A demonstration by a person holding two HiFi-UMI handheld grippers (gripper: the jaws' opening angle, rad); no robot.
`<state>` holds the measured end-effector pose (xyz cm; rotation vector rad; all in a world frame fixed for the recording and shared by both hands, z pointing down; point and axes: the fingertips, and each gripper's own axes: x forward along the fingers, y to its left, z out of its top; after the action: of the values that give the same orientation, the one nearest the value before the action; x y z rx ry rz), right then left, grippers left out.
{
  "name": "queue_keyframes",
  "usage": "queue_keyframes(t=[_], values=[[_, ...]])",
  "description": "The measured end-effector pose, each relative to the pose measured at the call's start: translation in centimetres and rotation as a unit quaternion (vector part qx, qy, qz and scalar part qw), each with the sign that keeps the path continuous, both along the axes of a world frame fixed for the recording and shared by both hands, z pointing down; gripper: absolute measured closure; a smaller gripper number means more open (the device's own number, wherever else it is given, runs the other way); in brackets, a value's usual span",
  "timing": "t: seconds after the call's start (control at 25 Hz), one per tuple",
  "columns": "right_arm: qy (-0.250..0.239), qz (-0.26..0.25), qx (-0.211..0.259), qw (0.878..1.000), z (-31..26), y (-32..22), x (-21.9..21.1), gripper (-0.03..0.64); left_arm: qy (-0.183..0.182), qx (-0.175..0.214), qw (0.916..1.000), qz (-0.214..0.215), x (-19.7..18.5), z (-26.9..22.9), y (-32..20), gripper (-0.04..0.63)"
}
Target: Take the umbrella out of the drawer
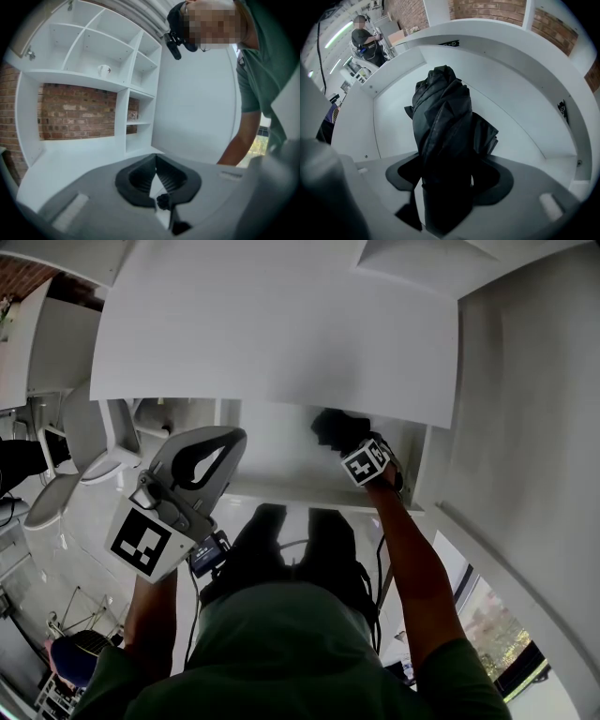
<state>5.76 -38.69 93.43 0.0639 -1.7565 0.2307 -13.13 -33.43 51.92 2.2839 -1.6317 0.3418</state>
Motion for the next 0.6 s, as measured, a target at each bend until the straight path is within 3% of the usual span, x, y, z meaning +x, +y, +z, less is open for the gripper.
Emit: queue_keyframes(t=[0.16,0.6], values=[[0.002,0.010,-0.004,1.000,-0.3,0.0,0.0,0.333,0.002,0.003,1.0000,-0.001,0.1,-0.1,0.1,0.595],[-0.035,0.041,0.001,0.999,-4.2,0.1,-0.9,0.339,0.000,0.021,0.9997,-0.009,-0.9,-1.7,1.1,0.595]])
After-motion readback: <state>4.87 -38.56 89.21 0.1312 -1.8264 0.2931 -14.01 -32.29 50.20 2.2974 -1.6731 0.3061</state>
